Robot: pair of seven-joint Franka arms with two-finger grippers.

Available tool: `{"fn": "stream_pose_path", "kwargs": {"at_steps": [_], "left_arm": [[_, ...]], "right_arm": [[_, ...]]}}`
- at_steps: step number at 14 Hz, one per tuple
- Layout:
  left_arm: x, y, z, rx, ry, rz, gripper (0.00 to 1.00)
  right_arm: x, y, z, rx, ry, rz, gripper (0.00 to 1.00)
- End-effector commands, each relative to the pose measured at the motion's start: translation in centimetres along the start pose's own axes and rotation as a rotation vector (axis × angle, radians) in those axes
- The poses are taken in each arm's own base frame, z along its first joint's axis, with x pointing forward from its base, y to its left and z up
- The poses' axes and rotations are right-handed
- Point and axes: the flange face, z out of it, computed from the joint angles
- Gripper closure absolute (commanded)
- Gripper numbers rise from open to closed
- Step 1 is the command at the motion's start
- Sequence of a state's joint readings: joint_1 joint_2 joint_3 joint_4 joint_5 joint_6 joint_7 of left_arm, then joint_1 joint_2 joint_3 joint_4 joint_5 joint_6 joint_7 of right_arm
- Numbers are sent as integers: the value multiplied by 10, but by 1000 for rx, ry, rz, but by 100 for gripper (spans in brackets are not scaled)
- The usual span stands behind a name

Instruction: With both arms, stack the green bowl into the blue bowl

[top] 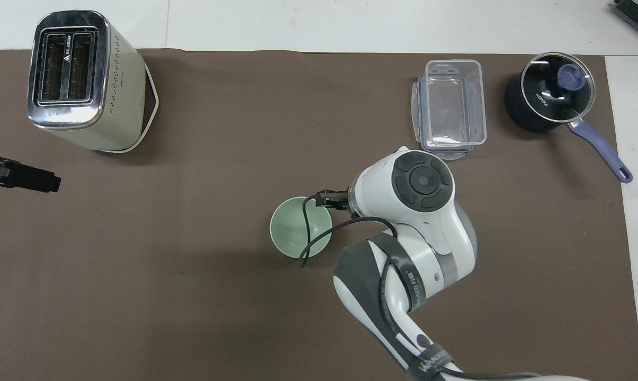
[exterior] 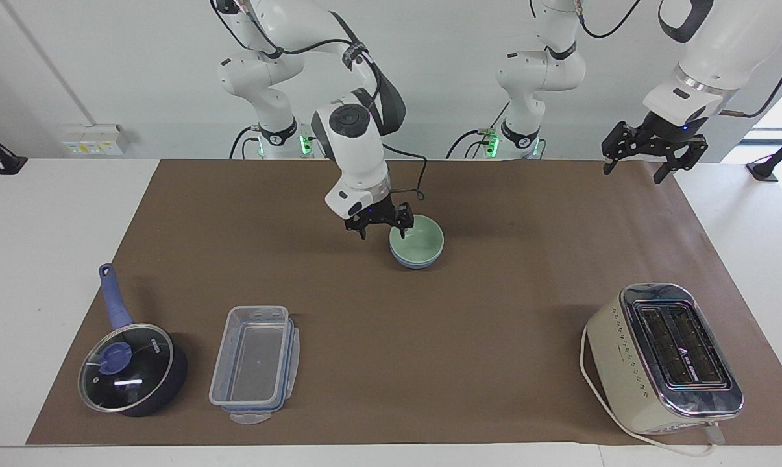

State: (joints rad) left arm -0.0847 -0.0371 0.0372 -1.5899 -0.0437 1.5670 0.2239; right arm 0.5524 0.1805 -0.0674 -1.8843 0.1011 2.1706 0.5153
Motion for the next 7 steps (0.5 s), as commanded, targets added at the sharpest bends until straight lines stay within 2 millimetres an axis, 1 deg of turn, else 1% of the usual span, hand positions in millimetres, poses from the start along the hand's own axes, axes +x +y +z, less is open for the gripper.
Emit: {"fn": "stream_pose_path", "kwargs": {"at_steps": [1, 3, 5, 7], "left_arm": [[-2, -3, -5, 16, -5, 3, 0], [-2, -3, -5, 16, -5, 3, 0], [-1, -3, -5, 16, -4, -3, 0], [-1, -1, -5, 16, -4, -3, 0]], "right_arm": [[8, 42, -46, -50, 36, -12, 0], [15, 63, -68, -52, 38, -8, 0], [24, 94, -100, -52, 44, -9, 0], [23, 123, -137, -52, 14, -15, 0]]}}
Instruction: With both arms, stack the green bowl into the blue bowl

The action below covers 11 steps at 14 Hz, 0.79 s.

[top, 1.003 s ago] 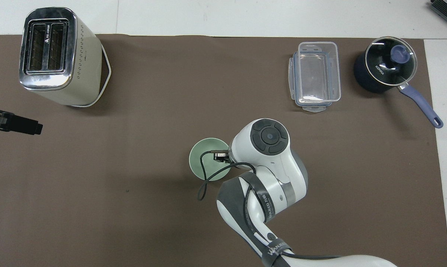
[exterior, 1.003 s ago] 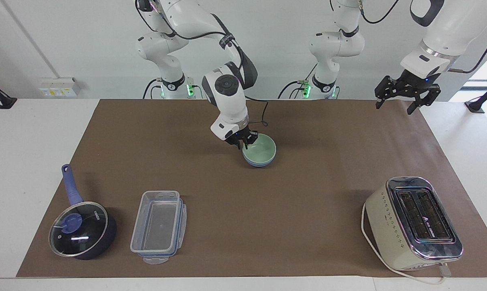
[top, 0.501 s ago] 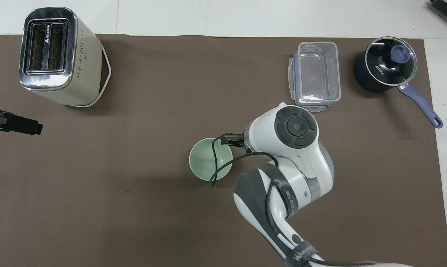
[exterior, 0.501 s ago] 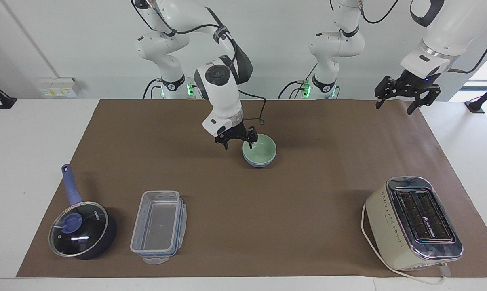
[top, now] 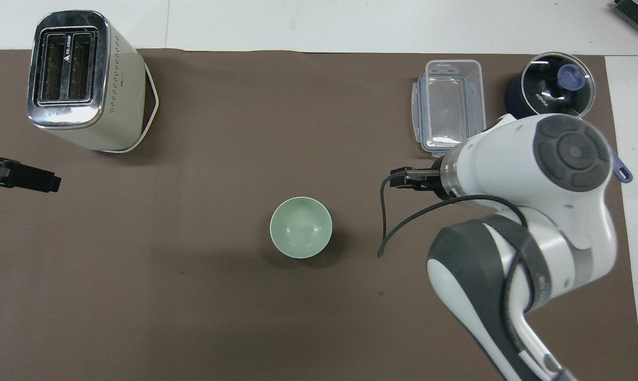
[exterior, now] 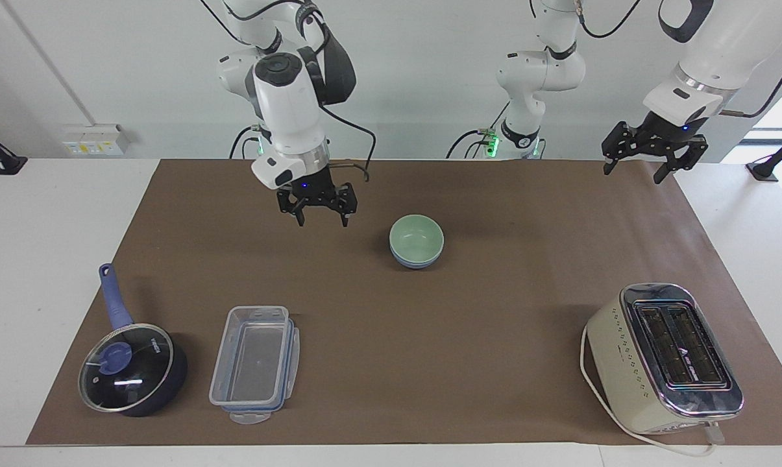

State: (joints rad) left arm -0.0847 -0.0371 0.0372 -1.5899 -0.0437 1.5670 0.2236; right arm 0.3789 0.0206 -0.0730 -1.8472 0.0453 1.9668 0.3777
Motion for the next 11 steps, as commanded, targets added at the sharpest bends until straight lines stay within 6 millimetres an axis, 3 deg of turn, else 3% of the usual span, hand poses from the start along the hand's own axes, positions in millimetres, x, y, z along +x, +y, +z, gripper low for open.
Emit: {"fn": "stream_pose_path", "kwargs": {"at_steps": [1, 3, 6, 10, 11], "left_arm": [[-1, -1, -5, 16, -4, -2, 0], [1, -2, -6, 19, 0, -10, 0], [2, 0, -5, 18, -1, -15, 0], [1, 2, -5, 17, -8, -12, 0], [-1, 3, -5, 16, -12, -9, 0]], "right_arm": [[-3, 36, -45, -13, -23, 0, 0], [-8, 63, -64, -23, -40, 38, 0], [-13, 96, -74, -41, -81, 58, 0], [-10, 157, -86, -38, -93, 24, 0], [-9, 162, -89, -37, -85, 14, 0]]}}
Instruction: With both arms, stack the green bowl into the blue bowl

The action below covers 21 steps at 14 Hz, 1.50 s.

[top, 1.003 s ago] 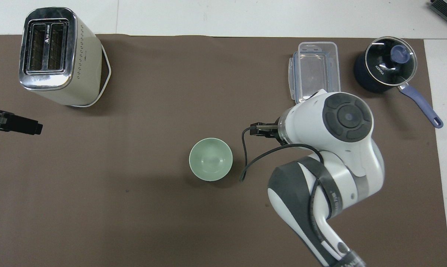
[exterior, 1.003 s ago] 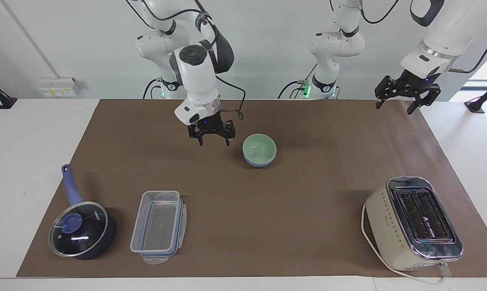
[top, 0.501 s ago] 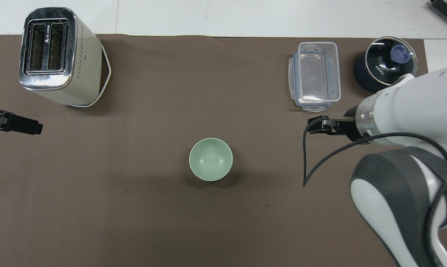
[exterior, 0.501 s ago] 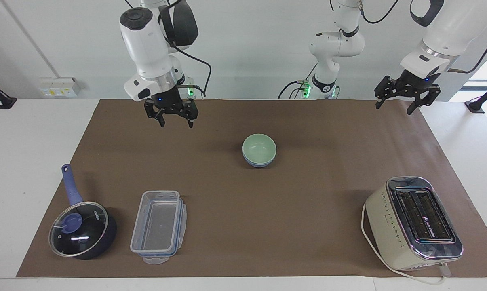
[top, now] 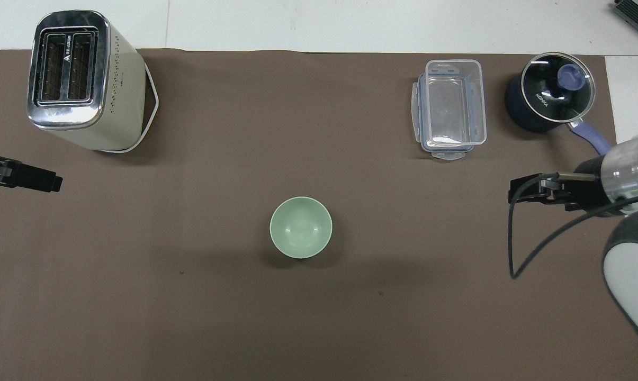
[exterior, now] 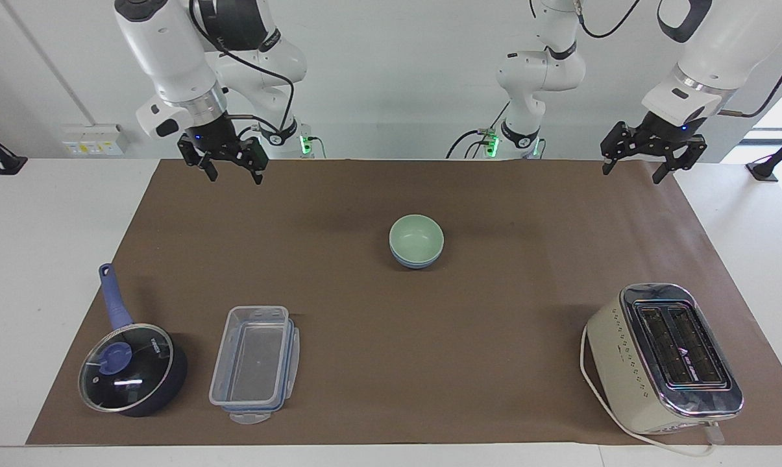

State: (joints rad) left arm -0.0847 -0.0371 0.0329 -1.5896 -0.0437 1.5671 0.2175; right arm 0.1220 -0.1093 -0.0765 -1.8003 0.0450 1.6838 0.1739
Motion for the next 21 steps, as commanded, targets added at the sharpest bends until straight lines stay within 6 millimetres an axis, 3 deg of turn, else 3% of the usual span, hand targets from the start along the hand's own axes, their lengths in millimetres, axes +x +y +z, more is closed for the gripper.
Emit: {"fn": "stream_pose_path", "kwargs": {"at_steps": [1, 6, 8, 12, 21], "left_arm": [[-2, -1, -4, 14, -15, -5, 0], [-1, 0, -5, 15, -10, -5, 0], [-2, 0, -4, 14, -13, -8, 0], [-2, -1, -4, 14, -13, -11, 0], [-2, -1, -4, 14, -13, -11, 0]], "right_arm": [[0, 16, -23, -13, 37, -34, 0], [-2, 22, -91, -59, 105, -31, 0], [-10, 26, -102, -69, 65, -24, 0], [-2, 46, -96, -57, 69, 14, 0], [-5, 36, -91, -51, 58, -63, 0]]}}
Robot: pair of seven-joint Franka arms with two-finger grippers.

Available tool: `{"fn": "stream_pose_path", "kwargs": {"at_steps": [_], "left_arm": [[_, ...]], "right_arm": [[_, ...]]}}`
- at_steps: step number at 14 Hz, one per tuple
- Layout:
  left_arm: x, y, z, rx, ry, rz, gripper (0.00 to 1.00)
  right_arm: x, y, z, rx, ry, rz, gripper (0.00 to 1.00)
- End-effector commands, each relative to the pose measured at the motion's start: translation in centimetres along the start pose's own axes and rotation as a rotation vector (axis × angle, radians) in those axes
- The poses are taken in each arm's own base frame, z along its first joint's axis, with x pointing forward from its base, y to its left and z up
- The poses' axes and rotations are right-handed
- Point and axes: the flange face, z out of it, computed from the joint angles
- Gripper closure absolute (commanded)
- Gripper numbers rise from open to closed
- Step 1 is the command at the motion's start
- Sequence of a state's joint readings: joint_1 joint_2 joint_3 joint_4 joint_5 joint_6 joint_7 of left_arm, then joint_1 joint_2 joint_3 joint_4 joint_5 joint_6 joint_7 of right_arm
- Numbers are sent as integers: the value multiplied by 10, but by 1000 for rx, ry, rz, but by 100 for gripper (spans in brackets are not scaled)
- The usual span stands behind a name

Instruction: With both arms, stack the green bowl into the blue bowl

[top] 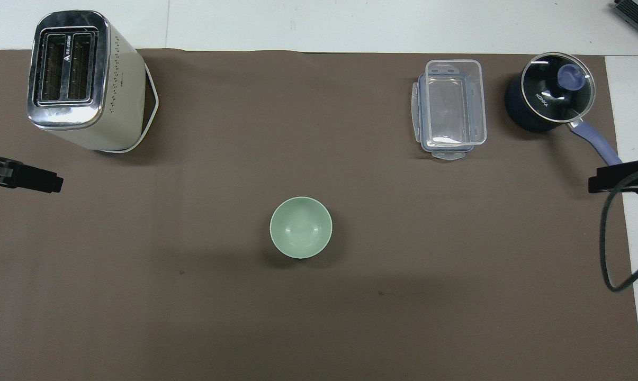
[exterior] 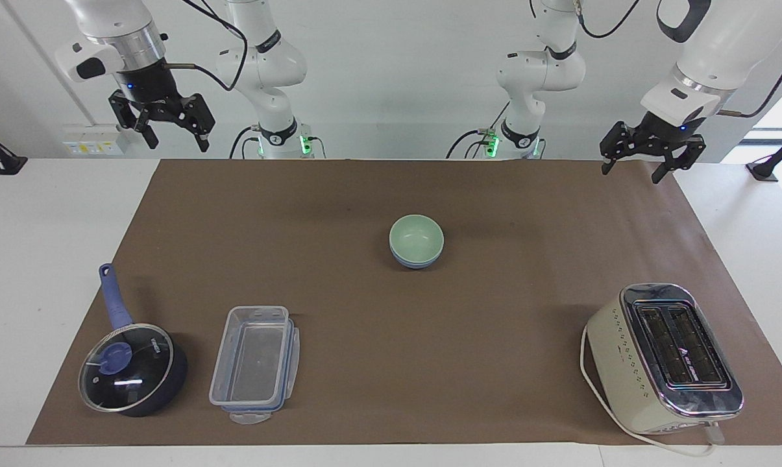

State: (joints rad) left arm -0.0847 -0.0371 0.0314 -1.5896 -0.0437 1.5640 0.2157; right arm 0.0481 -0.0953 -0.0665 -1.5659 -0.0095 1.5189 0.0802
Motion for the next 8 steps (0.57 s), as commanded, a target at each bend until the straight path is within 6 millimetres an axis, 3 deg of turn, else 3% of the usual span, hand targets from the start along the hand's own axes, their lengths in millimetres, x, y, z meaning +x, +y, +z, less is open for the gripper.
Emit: {"fn": "stream_pose_path", "kwargs": {"at_steps": [1, 8], "left_arm": [[-2, -2, -4, 15, -10, -11, 0], [-1, 0, -4, 15, -7, -6, 0]], "right_arm": [[-4, 0, 2, 9, -23, -26, 0], [-6, 1, 1, 0, -33, -40, 0]]}}
